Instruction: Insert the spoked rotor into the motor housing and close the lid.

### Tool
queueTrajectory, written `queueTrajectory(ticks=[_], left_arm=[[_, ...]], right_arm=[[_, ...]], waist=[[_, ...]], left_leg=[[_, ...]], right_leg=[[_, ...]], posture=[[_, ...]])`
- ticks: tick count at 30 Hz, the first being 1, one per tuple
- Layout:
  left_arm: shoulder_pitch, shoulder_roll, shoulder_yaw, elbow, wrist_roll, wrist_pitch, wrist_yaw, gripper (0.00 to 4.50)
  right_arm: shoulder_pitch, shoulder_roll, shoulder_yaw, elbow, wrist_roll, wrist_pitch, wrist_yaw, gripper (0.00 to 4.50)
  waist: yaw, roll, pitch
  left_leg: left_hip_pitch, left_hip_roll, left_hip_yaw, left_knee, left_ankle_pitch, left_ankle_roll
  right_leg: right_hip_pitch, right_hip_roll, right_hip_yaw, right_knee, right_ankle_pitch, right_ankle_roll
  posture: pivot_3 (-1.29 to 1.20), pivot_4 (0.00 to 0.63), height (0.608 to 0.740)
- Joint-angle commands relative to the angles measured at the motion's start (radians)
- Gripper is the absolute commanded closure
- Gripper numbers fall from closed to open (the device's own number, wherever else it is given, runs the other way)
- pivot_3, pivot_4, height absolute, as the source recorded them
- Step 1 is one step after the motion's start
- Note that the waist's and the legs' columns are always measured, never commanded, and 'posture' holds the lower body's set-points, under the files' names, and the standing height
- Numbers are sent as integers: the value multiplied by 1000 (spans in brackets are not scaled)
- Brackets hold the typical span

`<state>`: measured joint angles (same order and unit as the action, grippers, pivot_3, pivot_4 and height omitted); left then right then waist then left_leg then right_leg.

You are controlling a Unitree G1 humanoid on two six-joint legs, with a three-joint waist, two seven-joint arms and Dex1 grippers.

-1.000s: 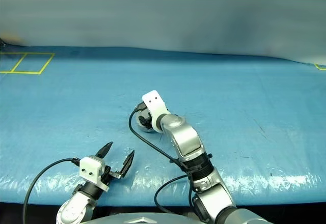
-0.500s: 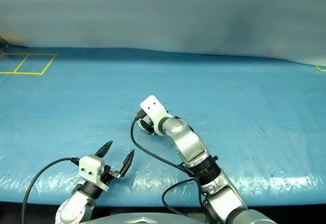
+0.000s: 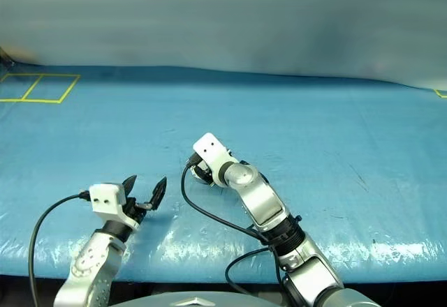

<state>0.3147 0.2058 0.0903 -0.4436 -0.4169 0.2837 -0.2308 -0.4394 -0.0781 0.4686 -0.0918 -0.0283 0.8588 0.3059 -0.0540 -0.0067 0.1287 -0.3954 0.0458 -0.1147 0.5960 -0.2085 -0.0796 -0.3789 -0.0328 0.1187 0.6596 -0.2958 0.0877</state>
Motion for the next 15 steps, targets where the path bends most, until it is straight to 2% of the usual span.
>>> queueTrajectory(ticks=[1, 2, 5, 11, 15], left_arm=[[-93, 28, 59, -45, -161, 136, -26, 0], [-127, 35, 73, -32, -210, 177, -35, 0], [-221, 47, 104, 19, -311, 280, -36, 583], [-348, 85, 102, 117, -359, 377, -81, 2624], [-432, 77, 110, 221, -375, 414, -95, 3935]], right_arm=[[81, -39, 1, 165, -17, 92, -6, 1476], [80, -37, 0, 167, -16, 91, -7, 1476], [79, -30, -7, 172, -13, 90, -10, 1476], [79, -20, -18, 173, -8, 90, -14, 1476], [78, -15, -22, 175, -7, 87, -19, 1476]], waist=[[0, 0, 0], [0, -1, -1], [0, -1, -1], [-2, -2, -1], [-1, -2, -1]], left_leg=[[1, 0, 0, 0, 0, 0], [1, 0, 0, 0, 0, 0], [2, 0, -1, 0, 0, 0], [2, 0, -1, 1, 0, 0], [2, 0, -2, 1, 0, 0]], right_leg=[[1, 0, 0, 0, 0, 0], [2, 0, 0, 0, 0, 0], [3, 0, 0, 0, 0, 0], [3, 1, 0, 0, 0, 1], [3, 2, 0, 0, 1, 1]], posture=[[0, 150, 740], [0, 150, 740], [0, 150, 740], [0, 150, 740], [0, 150, 740]])
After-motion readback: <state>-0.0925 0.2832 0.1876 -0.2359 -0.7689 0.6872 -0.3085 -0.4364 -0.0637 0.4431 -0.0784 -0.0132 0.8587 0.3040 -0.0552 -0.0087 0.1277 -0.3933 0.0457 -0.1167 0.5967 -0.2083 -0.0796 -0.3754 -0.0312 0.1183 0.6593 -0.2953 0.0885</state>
